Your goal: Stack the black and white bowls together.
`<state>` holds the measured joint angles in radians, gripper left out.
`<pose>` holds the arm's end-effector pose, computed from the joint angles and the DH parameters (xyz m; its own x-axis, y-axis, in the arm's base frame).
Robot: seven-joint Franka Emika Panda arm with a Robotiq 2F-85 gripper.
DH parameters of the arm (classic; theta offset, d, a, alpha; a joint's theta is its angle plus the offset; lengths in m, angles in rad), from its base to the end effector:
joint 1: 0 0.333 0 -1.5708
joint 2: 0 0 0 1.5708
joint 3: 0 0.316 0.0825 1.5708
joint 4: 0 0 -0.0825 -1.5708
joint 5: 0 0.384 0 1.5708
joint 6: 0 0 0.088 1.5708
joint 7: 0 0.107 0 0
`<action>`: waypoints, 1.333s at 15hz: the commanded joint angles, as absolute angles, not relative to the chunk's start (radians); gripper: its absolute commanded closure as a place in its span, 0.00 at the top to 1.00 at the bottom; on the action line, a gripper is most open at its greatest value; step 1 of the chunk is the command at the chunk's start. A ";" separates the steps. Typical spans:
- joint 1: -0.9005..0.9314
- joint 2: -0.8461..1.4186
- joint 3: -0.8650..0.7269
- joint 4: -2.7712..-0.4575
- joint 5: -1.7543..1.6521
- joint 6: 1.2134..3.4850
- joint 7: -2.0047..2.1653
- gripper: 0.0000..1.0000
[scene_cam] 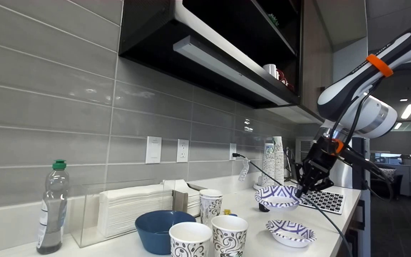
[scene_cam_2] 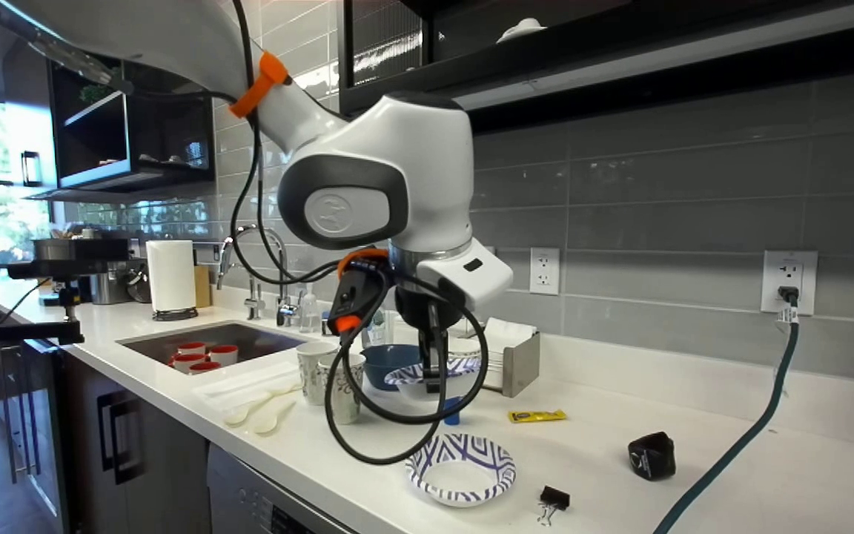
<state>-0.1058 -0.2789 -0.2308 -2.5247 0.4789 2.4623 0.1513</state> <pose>0.4274 -0.1501 0.3949 0.6637 -0.7461 0.0536 -0.6606 -0.6182 -0.4258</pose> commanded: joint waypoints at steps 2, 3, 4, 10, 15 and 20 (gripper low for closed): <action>-0.127 -0.256 -0.222 -2.516 0.474 2.467 0.150 0.01; -0.137 -0.238 -0.227 -2.512 0.463 2.470 0.154 0.01; -0.142 -0.228 -0.231 -2.511 0.464 2.469 0.151 0.01; -0.178 -0.162 -0.254 -2.506 0.473 2.456 0.130 0.01; -0.178 -0.117 -0.266 -2.494 0.517 2.472 0.094 0.01; -0.177 -0.083 -0.264 -2.464 0.554 2.474 0.067 0.01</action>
